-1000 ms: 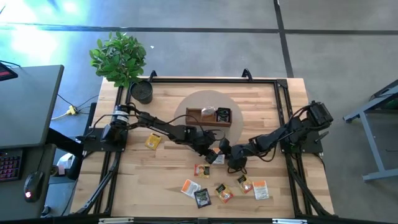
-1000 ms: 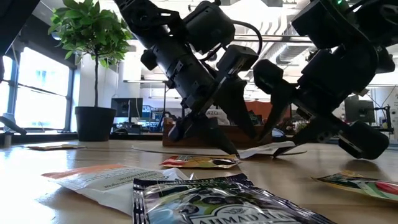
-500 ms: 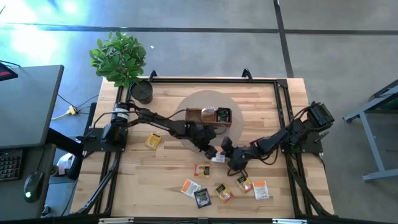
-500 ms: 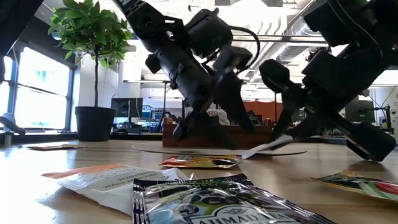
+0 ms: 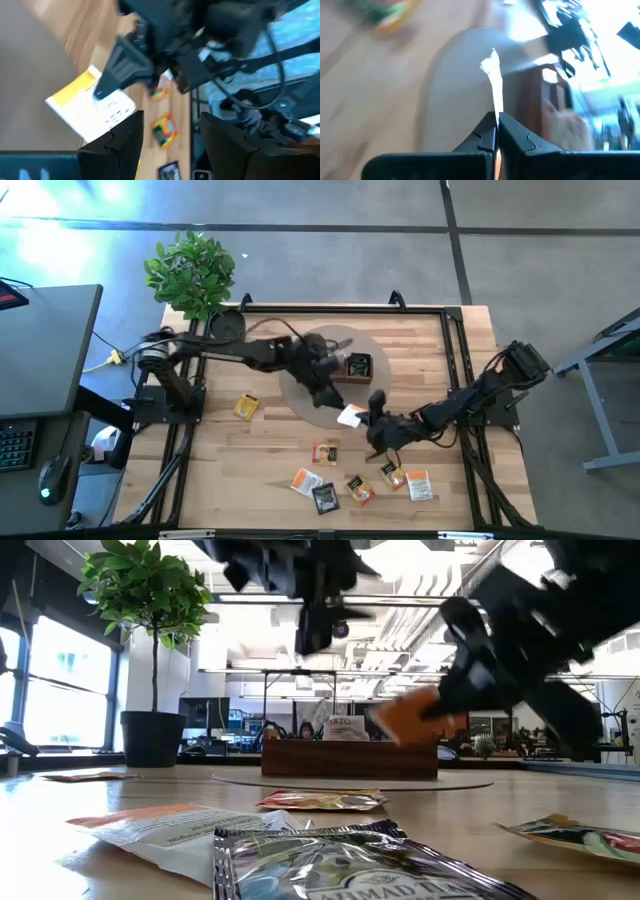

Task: Pick & Place Tea
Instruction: Put the white tea bag into the middle section of the wooden organizer

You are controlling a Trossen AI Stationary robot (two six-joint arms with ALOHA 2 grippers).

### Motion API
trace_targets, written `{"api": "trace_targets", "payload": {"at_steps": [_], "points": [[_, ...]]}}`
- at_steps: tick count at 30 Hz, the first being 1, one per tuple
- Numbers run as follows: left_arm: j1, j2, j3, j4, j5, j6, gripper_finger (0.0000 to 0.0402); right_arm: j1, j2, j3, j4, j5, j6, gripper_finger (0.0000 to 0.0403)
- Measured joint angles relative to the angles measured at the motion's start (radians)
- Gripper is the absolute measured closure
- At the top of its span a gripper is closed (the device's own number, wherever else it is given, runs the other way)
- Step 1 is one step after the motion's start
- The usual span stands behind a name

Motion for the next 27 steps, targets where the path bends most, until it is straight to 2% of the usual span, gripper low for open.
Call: {"api": "trace_targets", "payload": {"at_steps": [5,7,9,11,13,16,21,27], "points": [[0.018,-0.091,0.001,-0.029,-0.005,0.053,0.0209,-0.048,-0.062,0.000,0.099,0.174,0.170,0.0391],[0.021,-0.116,-0.001,-0.042,-0.007,0.065,0.0209,-0.093,-0.066,0.001,0.189,0.246,0.293,0.0392],[0.021,-0.121,0.001,-0.019,-0.007,0.075,0.0209,-0.143,-0.066,0.002,0.239,0.263,0.422,0.0397],[0.022,-0.120,0.000,-0.035,-0.003,0.084,0.0209,-0.198,-0.058,0.005,0.250,0.203,0.552,0.0398],[0.022,-0.120,-0.001,-0.042,0.010,0.101,0.0209,-0.248,-0.046,0.016,0.247,0.080,0.660,0.0397],[0.021,-0.122,-0.001,-0.050,0.021,0.106,0.0209,-0.300,-0.009,0.048,0.244,-0.024,0.748,0.0397],[0.021,-0.122,-0.001,-0.098,0.005,0.156,0.0209,-0.333,0.028,0.149,0.079,0.062,0.819,0.0399],[0.021,-0.121,-0.001,-0.125,-0.003,0.227,0.0209,-0.363,0.028,0.242,-0.196,0.027,0.922,0.0400]]}}
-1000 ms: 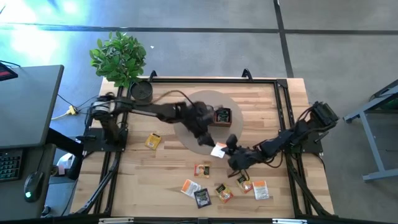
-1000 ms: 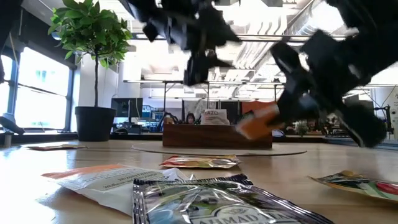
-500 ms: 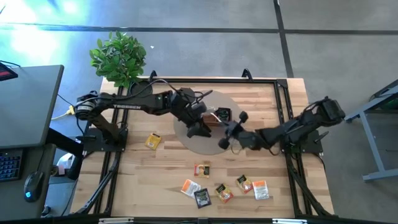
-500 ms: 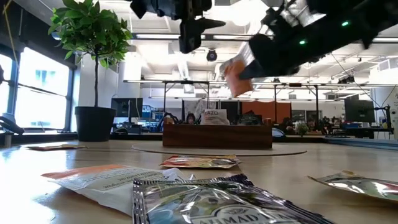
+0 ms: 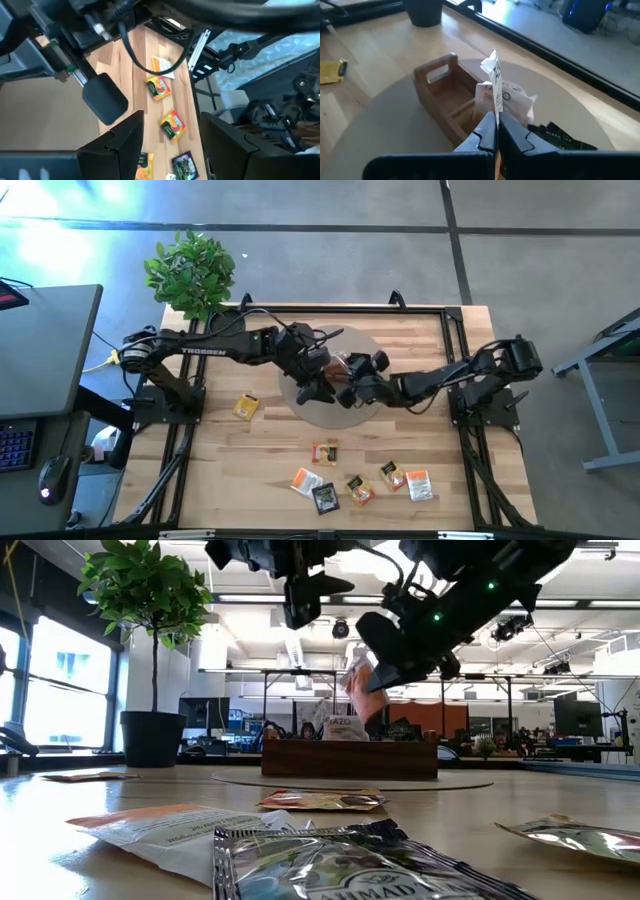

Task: Pick & Place Tea
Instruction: Put the white tea bag into the middle section of the wooden organizer

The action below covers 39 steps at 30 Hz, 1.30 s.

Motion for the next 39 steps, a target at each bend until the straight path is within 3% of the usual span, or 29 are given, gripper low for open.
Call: {"api": "trace_targets", "payload": {"at_steps": [4,7,13,19,26,36,39], "points": [[0.000,0.000,0.000,-0.066,-0.014,0.036,0.0209,-0.015,0.000,0.007,-0.018,-0.024,0.026,0.0398],[-0.001,0.000,0.000,-0.148,-0.133,0.064,0.0209,-0.015,0.000,0.007,-0.027,-0.023,-0.001,0.0400],[0.000,0.000,0.000,-0.245,-0.330,0.033,0.0209,0.010,0.000,0.005,-0.008,-0.013,-0.291,0.0393],[-0.002,0.022,0.000,-0.291,-0.328,0.001,0.0209,0.062,0.000,0.005,-0.004,0.135,-0.514,0.0399],[0.000,0.071,0.000,-0.285,-0.325,-0.011,0.0209,0.113,0.000,0.005,-0.042,0.407,-0.639,0.0395],[0.000,0.089,0.000,-0.238,-0.488,-0.089,0.0209,0.208,0.001,0.004,-0.127,0.534,-0.666,0.0399],[0.000,0.089,0.000,-0.214,-0.470,-0.104,0.0209,0.235,0.001,0.004,-0.143,0.600,-0.683,0.0399]]}}
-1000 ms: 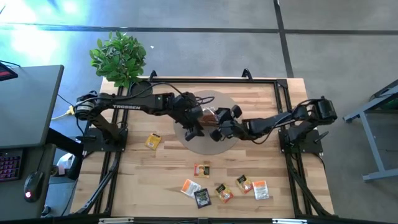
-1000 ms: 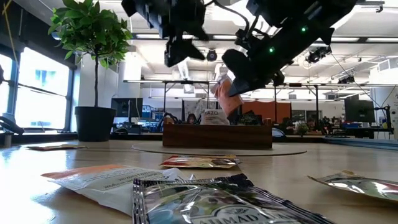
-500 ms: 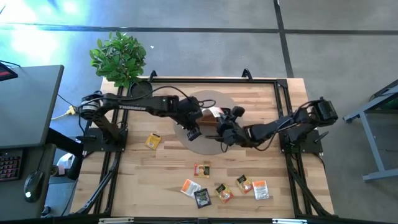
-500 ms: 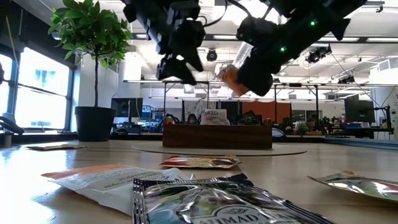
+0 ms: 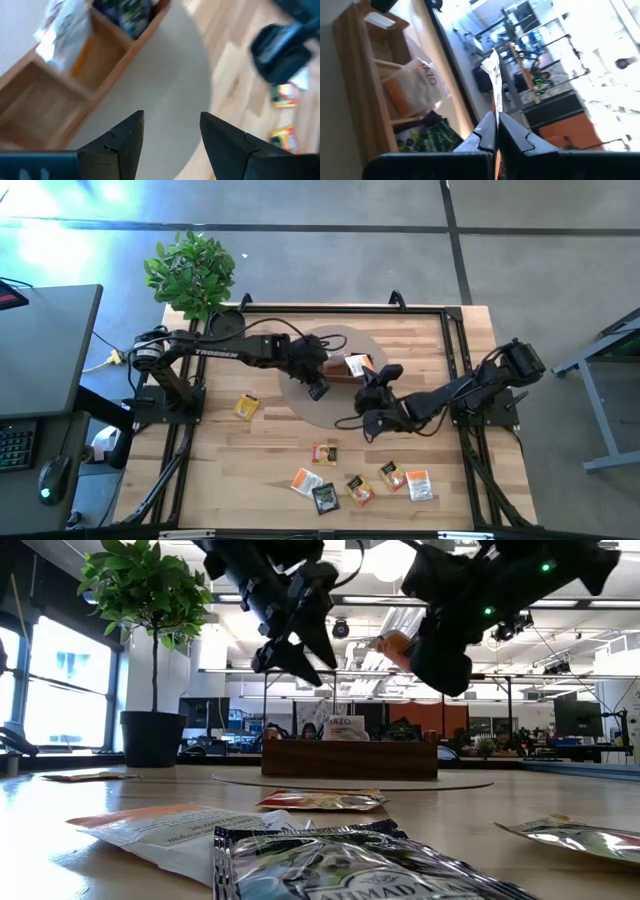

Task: Pick & Place Tea
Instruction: Put the white tea bag into the middle section of the wooden organizer

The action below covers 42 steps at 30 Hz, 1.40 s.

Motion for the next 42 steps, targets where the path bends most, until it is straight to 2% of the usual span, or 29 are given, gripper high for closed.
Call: {"api": "trace_targets", "payload": {"at_steps": [4,8,11,14,18,25,30,33,42], "points": [[0.000,0.000,0.000,0.098,0.030,0.020,0.0209,0.018,0.000,0.000,-0.019,0.045,-0.018,0.0398],[0.002,0.027,0.001,0.192,0.037,-0.077,0.0209,0.023,0.000,0.000,-0.026,0.074,-0.056,0.0399],[0.010,0.046,-0.002,0.223,0.104,-0.113,0.0209,0.029,0.000,0.000,-0.043,0.158,-0.067,0.0397],[0.009,0.055,0.001,0.310,0.110,-0.131,0.0209,0.030,0.000,0.000,-0.052,0.219,-0.107,0.0400],[0.008,0.060,0.000,0.404,0.106,-0.132,0.0209,0.031,0.000,0.000,-0.081,0.205,-0.126,0.0397],[0.008,0.058,0.000,0.591,0.030,-0.139,0.0209,0.045,0.000,0.000,-0.111,0.171,-0.122,0.0400],[0.022,0.071,0.000,0.617,0.026,-0.198,0.0209,0.044,0.000,0.000,-0.098,0.220,-0.121,0.0398],[0.029,0.092,-0.002,0.589,0.030,-0.214,0.0209,0.043,0.000,0.000,-0.093,0.221,-0.113,0.0400],[0.028,0.098,0.000,0.681,0.004,-0.208,0.0209,0.041,0.000,0.000,-0.077,0.213,-0.103,0.0400]]}}
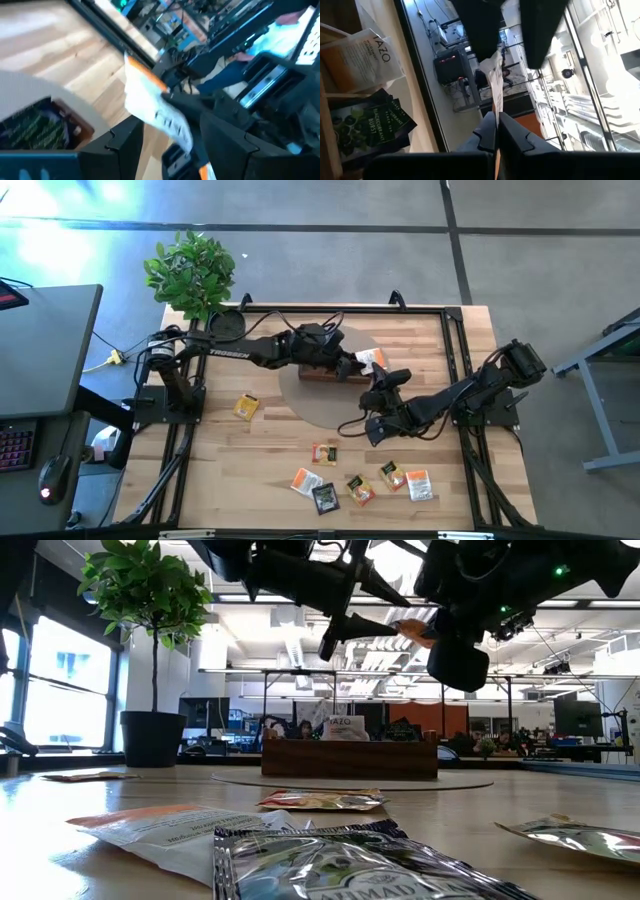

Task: Pick & Place Tea
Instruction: Put the white tea bag into the middle section of the wooden organizer

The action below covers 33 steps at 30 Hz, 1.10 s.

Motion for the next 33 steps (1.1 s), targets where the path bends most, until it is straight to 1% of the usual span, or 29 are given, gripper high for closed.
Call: {"api": "trace_targets", "payload": {"at_steps": [3,5,11,16,20,27,30,33], "points": [[0.000,0.000,0.000,0.000,-0.004,0.002,0.0215,0.000,0.000,0.000,0.003,-0.001,0.000,0.0396],[0.000,0.000,0.000,0.000,-0.005,0.002,0.0229,0.000,0.000,0.000,0.007,-0.003,0.000,0.0396],[0.000,0.000,0.000,-0.005,-0.007,0.002,0.0300,0.000,0.000,0.000,0.023,-0.004,-0.004,0.0398],[0.000,0.000,0.000,-0.006,-0.007,0.002,0.0359,0.000,0.000,0.000,0.035,-0.023,-0.008,0.0378],[0.000,0.000,0.000,-0.006,-0.006,0.002,0.0393,0.000,0.000,0.000,0.045,-0.031,-0.031,0.0360],[0.010,0.000,0.000,-0.011,-0.003,0.030,0.0399,0.006,0.000,0.000,0.044,-0.044,-0.033,0.0325],[0.029,0.000,0.000,-0.026,0.001,0.036,0.0400,0.033,0.000,0.000,0.045,-0.080,-0.028,0.0309],[0.059,-0.007,0.000,-0.044,0.039,0.065,0.0401,0.060,-0.003,0.000,0.051,-0.118,-0.027,0.0295]]}}
